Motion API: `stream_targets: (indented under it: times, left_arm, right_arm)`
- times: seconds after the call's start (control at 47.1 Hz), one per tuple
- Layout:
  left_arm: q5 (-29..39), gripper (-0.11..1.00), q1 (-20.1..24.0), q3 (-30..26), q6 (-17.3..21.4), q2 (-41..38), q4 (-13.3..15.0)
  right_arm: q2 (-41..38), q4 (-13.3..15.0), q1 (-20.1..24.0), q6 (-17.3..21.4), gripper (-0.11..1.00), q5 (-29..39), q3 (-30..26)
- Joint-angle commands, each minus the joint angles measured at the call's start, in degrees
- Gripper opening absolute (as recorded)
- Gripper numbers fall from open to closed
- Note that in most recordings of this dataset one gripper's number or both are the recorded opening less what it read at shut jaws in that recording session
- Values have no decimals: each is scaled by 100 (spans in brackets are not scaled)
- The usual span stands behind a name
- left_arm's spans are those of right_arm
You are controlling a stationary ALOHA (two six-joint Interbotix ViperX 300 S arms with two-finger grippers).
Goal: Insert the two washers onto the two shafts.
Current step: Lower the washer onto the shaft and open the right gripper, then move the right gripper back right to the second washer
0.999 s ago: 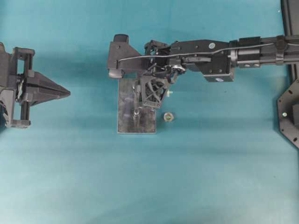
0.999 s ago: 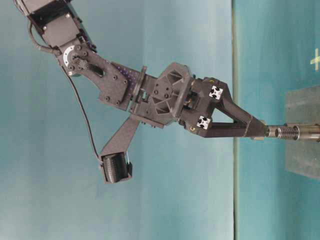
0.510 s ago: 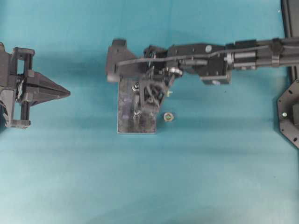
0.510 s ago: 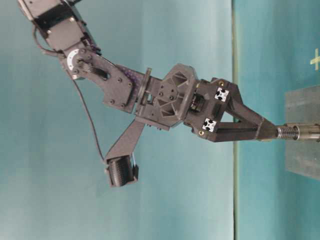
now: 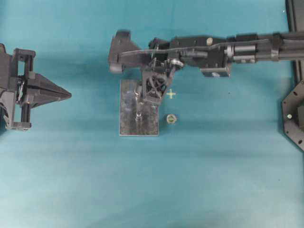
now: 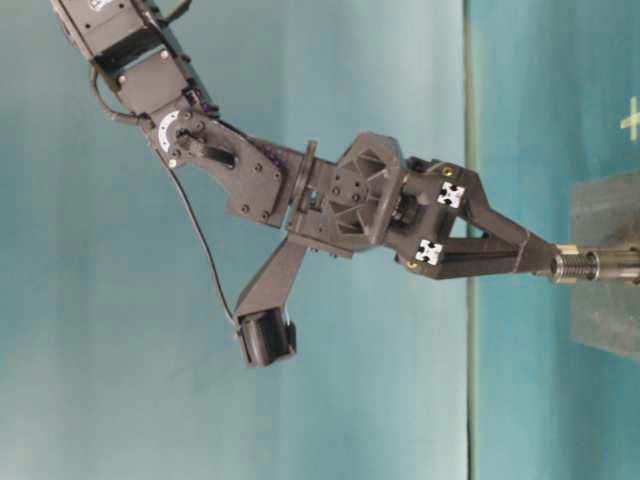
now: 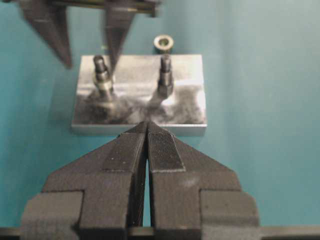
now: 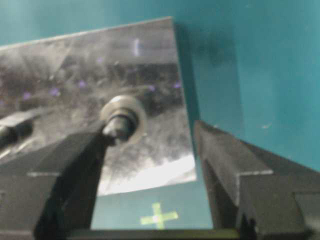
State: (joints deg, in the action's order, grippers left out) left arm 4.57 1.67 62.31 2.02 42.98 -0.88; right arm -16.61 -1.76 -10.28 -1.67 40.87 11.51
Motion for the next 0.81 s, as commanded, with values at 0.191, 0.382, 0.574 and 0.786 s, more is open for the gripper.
stream_targets:
  times: [0.191,0.382,0.574,0.786]
  left_arm:
    - [-26,0,9,-62,-9,26,-9]
    - [-26,0,9,-53,-9,26,-9]
    - [-26,0,9,-53,-9,35,-9]
    - [-18,0,9,-53,-9,44,-9]
  right_arm:
    - [334,-9,360,62,66,264,-105]
    - [738,-9,431,79,67,413,185]
    - [1125,-114,475,88,66,431,879]
    - [1362,-316,773,97,66,167,1538]
